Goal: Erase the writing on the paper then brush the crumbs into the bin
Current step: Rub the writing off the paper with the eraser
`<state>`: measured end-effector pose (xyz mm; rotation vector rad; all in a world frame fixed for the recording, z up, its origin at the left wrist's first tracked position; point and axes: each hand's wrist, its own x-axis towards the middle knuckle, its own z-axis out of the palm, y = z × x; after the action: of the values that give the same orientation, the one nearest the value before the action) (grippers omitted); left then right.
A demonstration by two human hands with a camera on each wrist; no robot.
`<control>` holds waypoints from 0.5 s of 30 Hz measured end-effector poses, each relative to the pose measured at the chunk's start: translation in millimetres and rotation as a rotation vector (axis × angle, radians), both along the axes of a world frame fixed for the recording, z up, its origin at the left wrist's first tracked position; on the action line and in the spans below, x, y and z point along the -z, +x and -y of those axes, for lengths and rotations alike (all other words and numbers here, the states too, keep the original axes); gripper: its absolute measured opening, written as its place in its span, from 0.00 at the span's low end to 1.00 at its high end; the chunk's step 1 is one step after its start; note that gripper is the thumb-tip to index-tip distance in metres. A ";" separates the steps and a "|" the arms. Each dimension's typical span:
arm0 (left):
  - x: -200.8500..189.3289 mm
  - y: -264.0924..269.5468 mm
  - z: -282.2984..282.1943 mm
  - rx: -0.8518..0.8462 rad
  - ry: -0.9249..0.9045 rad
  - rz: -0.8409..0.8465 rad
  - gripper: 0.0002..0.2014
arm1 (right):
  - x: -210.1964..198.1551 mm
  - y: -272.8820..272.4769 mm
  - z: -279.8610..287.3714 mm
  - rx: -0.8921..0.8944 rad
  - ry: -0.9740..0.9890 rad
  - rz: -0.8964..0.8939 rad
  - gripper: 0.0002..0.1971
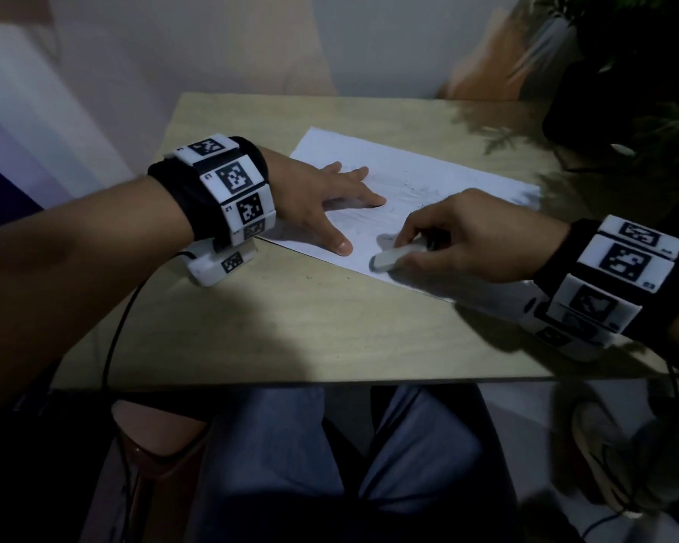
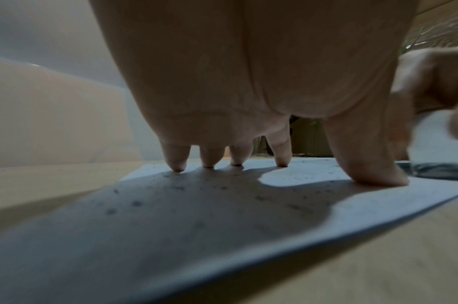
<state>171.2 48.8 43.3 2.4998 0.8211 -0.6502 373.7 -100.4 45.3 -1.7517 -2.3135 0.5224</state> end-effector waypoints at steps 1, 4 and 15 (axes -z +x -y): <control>-0.1 -0.1 0.2 -0.002 -0.004 0.004 0.44 | 0.9 0.6 -1.5 0.035 0.048 0.031 0.23; 0.6 -1.0 0.8 -0.007 -0.005 0.016 0.44 | 3.5 -3.0 1.0 0.025 0.173 0.098 0.26; 2.5 -1.3 -0.5 -0.007 0.004 0.020 0.44 | 1.5 -6.0 3.5 -0.019 0.089 0.045 0.21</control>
<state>169.8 49.2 40.8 2.5015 0.8242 -0.6212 367.7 -103.9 43.8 -1.7204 -2.3471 0.3808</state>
